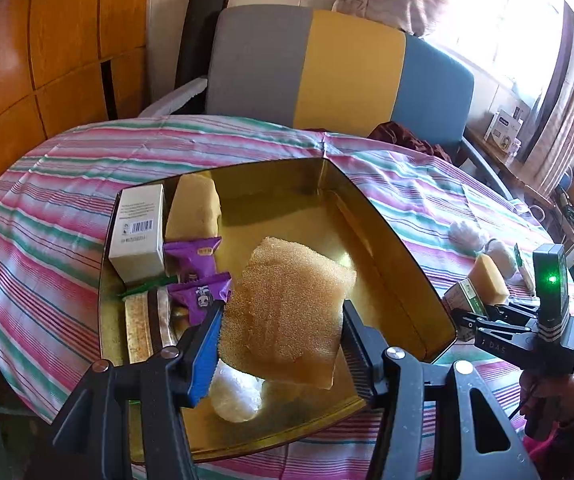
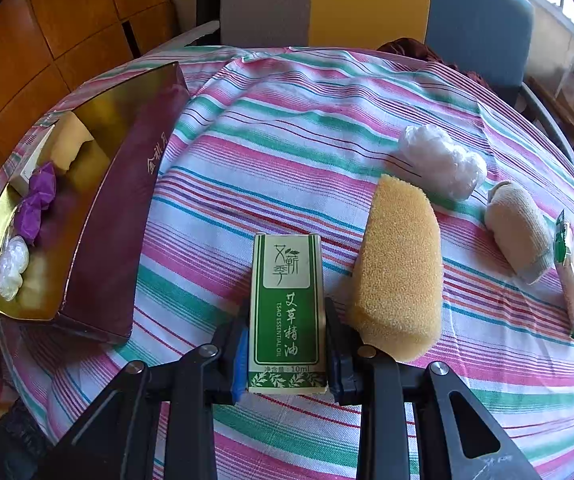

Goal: Organize objects
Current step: 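Carry the yellow sponge into the gold tray and release it with the left gripper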

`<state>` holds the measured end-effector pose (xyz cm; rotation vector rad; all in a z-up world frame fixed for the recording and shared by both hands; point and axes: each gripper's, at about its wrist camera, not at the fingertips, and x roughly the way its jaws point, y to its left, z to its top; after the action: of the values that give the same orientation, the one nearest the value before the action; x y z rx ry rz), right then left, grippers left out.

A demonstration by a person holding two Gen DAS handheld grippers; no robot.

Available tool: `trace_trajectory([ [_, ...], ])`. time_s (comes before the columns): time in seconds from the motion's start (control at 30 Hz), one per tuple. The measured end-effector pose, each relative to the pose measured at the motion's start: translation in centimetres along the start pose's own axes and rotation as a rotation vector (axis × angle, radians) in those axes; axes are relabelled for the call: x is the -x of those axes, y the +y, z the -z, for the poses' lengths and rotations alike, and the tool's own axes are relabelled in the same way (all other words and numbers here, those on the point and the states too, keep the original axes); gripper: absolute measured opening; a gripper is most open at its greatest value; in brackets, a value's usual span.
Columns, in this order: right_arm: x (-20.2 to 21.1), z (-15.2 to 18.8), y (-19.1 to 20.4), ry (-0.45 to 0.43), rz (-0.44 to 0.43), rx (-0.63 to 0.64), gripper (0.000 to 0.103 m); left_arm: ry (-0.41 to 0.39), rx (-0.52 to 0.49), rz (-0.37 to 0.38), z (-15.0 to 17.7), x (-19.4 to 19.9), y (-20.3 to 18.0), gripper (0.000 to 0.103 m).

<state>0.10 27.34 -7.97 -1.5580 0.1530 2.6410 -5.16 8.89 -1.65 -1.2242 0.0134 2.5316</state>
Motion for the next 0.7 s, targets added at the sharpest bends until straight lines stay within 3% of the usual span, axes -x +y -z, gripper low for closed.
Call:
trace_trajectory([
  [0.3, 0.0, -0.1, 0.5, 0.001, 0.012, 0.015, 0.031, 0.057, 0.075, 0.038, -0.5, -1.7, 1.4, 0.056],
  [0.5, 0.0, -0.1, 0.5, 0.002, 0.013, 0.016, 0.031, 0.078, 0.160, 0.123, -3.3, -3.5, 2.7, 0.056],
  [0.7, -0.1, -0.1, 0.5, 0.003, 0.012, 0.017, 0.031, 0.091, 0.126, 0.072, -6.7, -7.4, 2.1, 0.056],
])
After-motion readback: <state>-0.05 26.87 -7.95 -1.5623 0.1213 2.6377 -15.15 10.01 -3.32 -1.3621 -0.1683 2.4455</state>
